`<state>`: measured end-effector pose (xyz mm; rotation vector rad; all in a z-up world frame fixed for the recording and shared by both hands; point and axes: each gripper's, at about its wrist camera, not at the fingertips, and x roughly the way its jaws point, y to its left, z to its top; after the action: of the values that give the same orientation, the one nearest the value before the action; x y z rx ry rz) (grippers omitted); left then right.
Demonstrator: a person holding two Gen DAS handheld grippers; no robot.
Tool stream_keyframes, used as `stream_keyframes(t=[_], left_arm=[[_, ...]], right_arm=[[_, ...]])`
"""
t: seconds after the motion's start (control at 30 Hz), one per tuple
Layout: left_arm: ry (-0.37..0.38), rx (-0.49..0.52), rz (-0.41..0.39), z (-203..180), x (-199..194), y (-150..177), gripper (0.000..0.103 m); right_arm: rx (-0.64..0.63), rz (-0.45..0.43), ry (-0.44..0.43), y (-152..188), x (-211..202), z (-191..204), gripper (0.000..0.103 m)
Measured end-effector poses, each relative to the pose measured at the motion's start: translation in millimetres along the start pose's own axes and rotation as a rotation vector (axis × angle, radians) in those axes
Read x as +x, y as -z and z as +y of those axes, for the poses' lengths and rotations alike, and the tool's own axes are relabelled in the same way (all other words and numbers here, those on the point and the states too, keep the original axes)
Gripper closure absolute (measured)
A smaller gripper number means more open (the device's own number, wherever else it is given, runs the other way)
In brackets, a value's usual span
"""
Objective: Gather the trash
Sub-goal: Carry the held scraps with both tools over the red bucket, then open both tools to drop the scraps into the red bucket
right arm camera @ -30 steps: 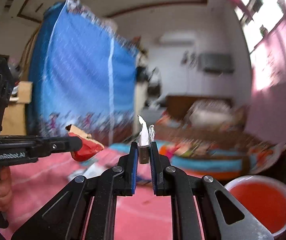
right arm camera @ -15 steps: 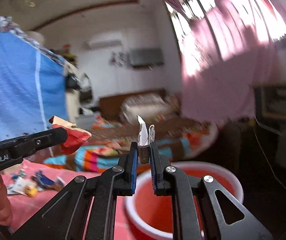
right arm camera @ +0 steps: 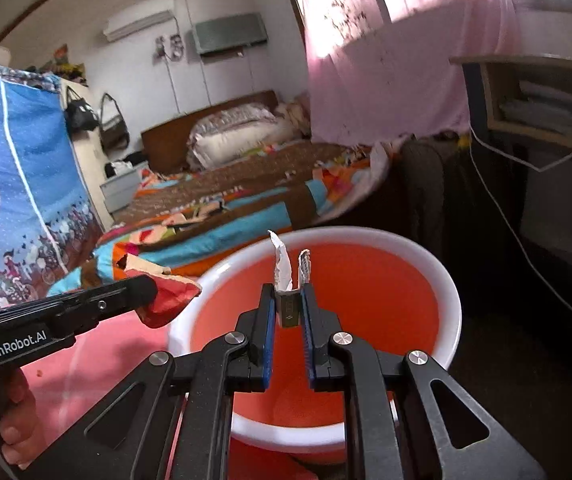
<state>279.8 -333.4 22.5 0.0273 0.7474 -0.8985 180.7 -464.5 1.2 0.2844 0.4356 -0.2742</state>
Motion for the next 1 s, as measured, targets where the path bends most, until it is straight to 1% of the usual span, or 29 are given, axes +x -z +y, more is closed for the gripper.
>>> stream_keyframes(t=[0.07, 0.17, 0.2, 0.23, 0.27, 0.3, 0.33, 0.43, 0.5, 0.53, 0.57, 0.63, 0.67, 0.73, 0.77, 0.8, 0.83, 0.87, 0.9, 0.93, 0.97, 1.0], left_arm=[[-0.004, -0.016, 0.024, 1, 7, 0, 0.093], [-0.013, -0.027, 0.048, 2, 11, 1, 0.09], [-0.018, -0.028, 0.053, 2, 12, 0, 0.086], [-0.025, -0.03, 0.056, 2, 12, 1, 0.079], [-0.027, -0.033, 0.056, 2, 12, 1, 0.074], [-0.026, -0.037, 0.052, 3, 12, 2, 0.067], [-0.025, -0.044, 0.047, 3, 11, 2, 0.065], [-0.044, -0.052, 0.045, 4, 9, 3, 0.063], [-0.059, -0.057, 0.03, 5, 3, 4, 0.06], [-0.069, -0.058, 0.022, 5, 0, 5, 0.058], [-0.079, -0.059, 0.014, 6, -3, 5, 0.056], [-0.1, -0.071, -0.003, 9, -12, 6, 0.049], [-0.11, -0.082, -0.011, 12, -17, 8, 0.047], [-0.132, -0.104, -0.034, 17, -28, 10, 0.039], [-0.147, -0.114, -0.049, 19, -35, 12, 0.037], [-0.168, -0.122, -0.067, 21, -44, 14, 0.031], [-0.186, -0.126, -0.081, 23, -50, 16, 0.023], [-0.213, -0.132, -0.104, 25, -59, 18, 0.019], [-0.244, -0.136, -0.136, 27, -70, 21, 0.012], [-0.267, -0.138, -0.16, 29, -78, 24, 0.008], [-0.294, -0.139, -0.187, 31, -88, 27, 0.006], [-0.321, -0.139, -0.21, 34, -97, 30, 0.002]], right_arm=[[0.015, 0.019, 0.002, 0, 2, -1, 0.092], [0.028, 0.047, 0.008, 2, 4, -5, 0.092], [0.031, 0.056, 0.01, 1, 6, -5, 0.092], [0.032, 0.063, 0.013, 2, 6, -6, 0.092], [0.035, 0.071, 0.015, 3, 6, -7, 0.092], [0.038, 0.075, 0.015, 3, 6, -8, 0.092], [0.042, 0.077, 0.014, 3, 6, -10, 0.091], [0.053, 0.085, 0.015, 4, 5, -13, 0.09], [0.059, 0.089, 0.014, 3, 5, -15, 0.087], [0.06, 0.088, 0.014, 3, 4, -15, 0.08], [0.064, 0.085, 0.013, 3, 4, -16, 0.067], [0.077, 0.072, 0.005, 1, 2, -17, 0.055], [0.086, 0.063, 0.001, 1, 0, -17, 0.055], [0.085, 0.05, -0.001, -1, -3, -15, 0.055], [0.08, 0.039, 0.0, -2, -5, -13, 0.052], [0.077, 0.031, -0.002, -2, -7, -10, 0.048], [0.072, 0.012, -0.011, -3, -11, -7, 0.03], [0.069, -0.003, -0.02, -3, -13, -3, 0.015], [0.067, -0.03, -0.039, -4, -19, 1, 0.014], [0.065, -0.053, -0.054, -5, -23, 5, 0.014], [0.06, -0.078, -0.068, -7, -29, 10, 0.013], [0.054, -0.098, -0.078, -8, -32, 14, 0.012]])
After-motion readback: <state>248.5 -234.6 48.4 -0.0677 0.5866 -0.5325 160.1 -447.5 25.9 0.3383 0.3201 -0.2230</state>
